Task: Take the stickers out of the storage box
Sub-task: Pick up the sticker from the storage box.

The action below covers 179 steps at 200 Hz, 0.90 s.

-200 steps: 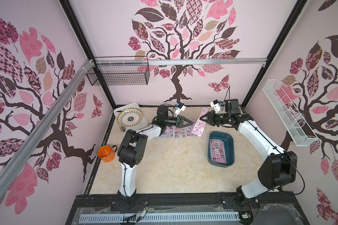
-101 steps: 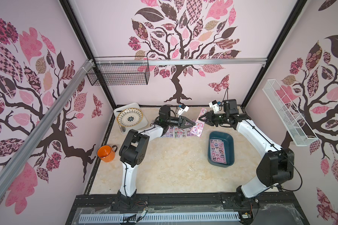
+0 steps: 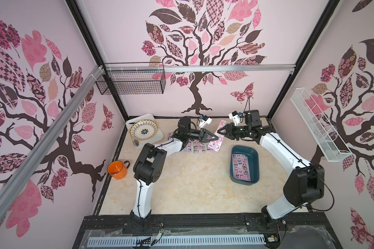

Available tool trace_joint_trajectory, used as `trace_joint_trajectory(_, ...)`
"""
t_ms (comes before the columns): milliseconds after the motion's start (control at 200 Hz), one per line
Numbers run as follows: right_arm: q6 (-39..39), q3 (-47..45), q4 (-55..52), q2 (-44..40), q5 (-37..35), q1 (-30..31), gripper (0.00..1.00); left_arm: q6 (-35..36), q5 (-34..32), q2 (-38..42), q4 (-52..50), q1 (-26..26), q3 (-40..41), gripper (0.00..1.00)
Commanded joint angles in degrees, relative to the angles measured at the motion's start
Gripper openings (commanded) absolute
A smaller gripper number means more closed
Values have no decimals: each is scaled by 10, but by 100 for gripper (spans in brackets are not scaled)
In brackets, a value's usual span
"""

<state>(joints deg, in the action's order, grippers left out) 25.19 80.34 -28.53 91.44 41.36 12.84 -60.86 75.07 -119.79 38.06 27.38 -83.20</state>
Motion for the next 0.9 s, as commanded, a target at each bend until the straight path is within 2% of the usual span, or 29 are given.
trace_joint_trajectory(0, 11, -5, 29, -8, -16, 2, 31, 4, 3, -8, 12, 0, -8, 7)
trace_joint_trajectory(115, 10, -8, 27, -11, -20, 2, 35, 6, -3, -3, 15, -1, -5, 0)
trace_joint_trajectory(300, 13, -16, 33, -21, -40, 2, 52, 3, -22, 9, 26, -14, 13, 0)
trace_joint_trajectory(455, 33, -37, 63, -40, -61, 2, 64, -66, -55, 17, 116, -35, 43, 0)
trace_joint_trajectory(680, 104, -89, 186, -53, -52, 2, 78, -199, -92, -5, 292, -64, 69, 0)
trace_joint_trajectory(890, 193, -117, 322, -14, 14, 3, 85, -205, -102, -4, 294, -66, 71, 0)
